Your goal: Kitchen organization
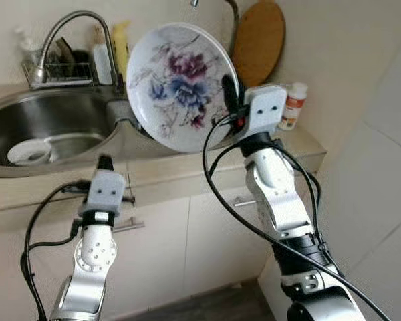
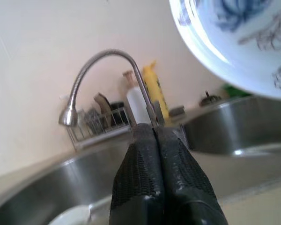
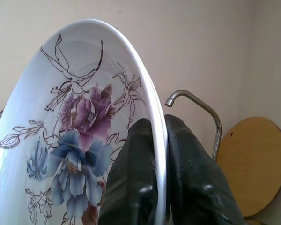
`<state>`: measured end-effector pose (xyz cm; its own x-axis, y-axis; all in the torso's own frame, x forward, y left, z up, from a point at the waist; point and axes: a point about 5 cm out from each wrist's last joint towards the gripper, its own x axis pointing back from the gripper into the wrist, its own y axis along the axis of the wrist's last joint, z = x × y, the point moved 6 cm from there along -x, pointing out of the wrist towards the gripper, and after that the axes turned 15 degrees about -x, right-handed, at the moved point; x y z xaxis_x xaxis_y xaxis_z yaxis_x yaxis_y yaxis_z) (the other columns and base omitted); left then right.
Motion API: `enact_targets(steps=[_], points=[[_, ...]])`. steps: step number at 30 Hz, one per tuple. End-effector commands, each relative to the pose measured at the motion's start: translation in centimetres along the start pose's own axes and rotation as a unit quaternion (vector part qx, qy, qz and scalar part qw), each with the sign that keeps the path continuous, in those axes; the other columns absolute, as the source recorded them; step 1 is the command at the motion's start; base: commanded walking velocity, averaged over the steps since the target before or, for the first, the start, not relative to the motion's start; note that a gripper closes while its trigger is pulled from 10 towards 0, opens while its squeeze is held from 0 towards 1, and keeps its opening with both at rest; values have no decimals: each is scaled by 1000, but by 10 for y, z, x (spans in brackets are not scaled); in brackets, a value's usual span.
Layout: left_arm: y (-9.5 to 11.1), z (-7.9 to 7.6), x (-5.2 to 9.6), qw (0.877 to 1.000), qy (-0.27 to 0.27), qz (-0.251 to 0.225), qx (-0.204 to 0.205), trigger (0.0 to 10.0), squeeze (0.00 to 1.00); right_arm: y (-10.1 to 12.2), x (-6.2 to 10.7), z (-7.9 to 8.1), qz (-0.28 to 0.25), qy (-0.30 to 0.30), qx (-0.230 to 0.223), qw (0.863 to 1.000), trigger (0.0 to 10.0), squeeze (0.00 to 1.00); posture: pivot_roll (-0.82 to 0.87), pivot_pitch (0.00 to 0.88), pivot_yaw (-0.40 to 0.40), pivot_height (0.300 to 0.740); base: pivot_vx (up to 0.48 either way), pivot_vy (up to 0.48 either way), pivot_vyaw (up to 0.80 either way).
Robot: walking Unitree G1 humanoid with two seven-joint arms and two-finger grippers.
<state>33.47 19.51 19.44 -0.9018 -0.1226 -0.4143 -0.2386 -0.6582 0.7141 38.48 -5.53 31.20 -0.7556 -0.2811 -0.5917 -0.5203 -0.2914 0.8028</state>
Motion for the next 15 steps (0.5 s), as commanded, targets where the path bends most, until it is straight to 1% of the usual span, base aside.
enact_targets(steps=[1,4,11,14,15], points=[[-3,-3,2,1000,-4,9,-2,10000,0,5,1,-7,-7,-12,1,1000,10000,0,-15,0,-46,740,352,0,800],[-3,-3,3,1000,-4,10,-2,10000,0,5,1,-8,-7,-13,-1,1000,10000,0,-14,0,-46,740,356,0,800],[-2,-3,4,1000,-3,13,-3,10000,0,4,2,-10,-5,-20,-10,1000,10000,0,-13,0,-44,740,353,0,0],[-2,-2,3,1000,2,13,-4,10000,0,2,2,-8,0,-12,3,1000,10000,0,-14,0,-43,740,346,0,0],[-2,-1,3,1000,2,13,-5,10000,0,1,2,-7,2,-11,6,1000,10000,0,-14,0,-42,740,326,0,538]])
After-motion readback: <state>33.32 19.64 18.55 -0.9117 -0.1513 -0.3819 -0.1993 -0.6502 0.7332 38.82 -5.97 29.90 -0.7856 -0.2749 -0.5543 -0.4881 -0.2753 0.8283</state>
